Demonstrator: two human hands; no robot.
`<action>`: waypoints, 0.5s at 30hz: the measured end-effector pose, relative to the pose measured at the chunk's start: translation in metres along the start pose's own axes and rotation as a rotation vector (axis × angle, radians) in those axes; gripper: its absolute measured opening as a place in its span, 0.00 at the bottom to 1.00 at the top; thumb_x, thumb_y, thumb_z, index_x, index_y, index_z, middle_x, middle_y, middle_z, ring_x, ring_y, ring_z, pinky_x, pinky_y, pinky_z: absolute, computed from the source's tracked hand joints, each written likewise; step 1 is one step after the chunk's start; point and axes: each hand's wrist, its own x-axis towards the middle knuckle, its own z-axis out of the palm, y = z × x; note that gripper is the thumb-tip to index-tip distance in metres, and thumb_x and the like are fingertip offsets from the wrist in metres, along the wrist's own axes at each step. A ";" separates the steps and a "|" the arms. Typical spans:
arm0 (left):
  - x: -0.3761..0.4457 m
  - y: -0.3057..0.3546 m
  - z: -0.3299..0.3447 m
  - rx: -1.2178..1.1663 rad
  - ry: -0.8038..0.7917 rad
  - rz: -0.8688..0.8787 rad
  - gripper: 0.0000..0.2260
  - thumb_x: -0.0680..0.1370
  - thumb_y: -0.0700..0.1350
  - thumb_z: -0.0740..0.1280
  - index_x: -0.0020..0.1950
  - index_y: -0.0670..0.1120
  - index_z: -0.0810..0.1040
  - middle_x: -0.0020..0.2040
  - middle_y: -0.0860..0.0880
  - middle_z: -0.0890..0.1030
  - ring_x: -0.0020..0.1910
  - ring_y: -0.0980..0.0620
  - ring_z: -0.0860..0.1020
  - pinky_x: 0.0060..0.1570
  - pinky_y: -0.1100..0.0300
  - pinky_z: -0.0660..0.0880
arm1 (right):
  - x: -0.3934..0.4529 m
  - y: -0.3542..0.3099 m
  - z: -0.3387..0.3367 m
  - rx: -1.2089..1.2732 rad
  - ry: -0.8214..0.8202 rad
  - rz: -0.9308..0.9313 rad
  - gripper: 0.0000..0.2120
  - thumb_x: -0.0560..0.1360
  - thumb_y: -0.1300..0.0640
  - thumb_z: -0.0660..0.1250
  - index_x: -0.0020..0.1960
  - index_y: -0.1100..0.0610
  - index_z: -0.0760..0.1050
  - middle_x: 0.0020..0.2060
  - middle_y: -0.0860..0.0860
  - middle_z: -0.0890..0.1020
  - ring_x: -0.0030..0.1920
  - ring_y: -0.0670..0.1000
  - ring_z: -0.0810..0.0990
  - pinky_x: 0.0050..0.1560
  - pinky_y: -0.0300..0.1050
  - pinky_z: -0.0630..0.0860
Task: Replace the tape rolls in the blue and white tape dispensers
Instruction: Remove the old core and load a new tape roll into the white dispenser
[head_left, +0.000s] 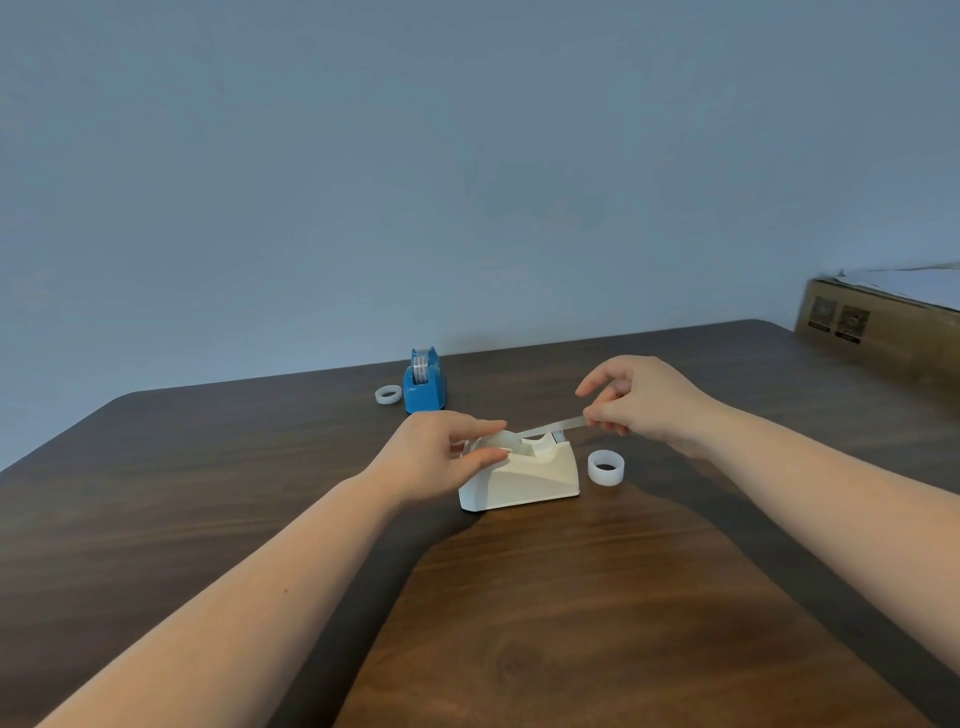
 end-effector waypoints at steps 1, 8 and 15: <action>0.000 0.000 0.000 0.002 -0.001 -0.002 0.20 0.76 0.54 0.67 0.67 0.55 0.74 0.64 0.53 0.79 0.62 0.55 0.76 0.63 0.59 0.74 | 0.000 0.002 -0.002 0.000 0.003 0.006 0.11 0.72 0.64 0.69 0.53 0.56 0.78 0.40 0.57 0.85 0.35 0.50 0.79 0.39 0.41 0.75; 0.000 0.000 0.000 -0.003 -0.003 -0.017 0.19 0.76 0.54 0.67 0.67 0.56 0.75 0.64 0.53 0.79 0.61 0.55 0.77 0.62 0.61 0.74 | -0.001 0.010 -0.004 -0.024 0.001 0.032 0.12 0.71 0.64 0.70 0.53 0.54 0.78 0.40 0.55 0.86 0.43 0.50 0.82 0.40 0.39 0.73; -0.002 0.002 -0.001 0.031 0.008 -0.022 0.19 0.76 0.55 0.67 0.67 0.55 0.75 0.61 0.52 0.81 0.58 0.54 0.79 0.60 0.58 0.75 | 0.004 0.018 0.009 -0.054 -0.003 0.053 0.11 0.70 0.61 0.72 0.52 0.54 0.79 0.40 0.52 0.84 0.45 0.51 0.81 0.40 0.39 0.73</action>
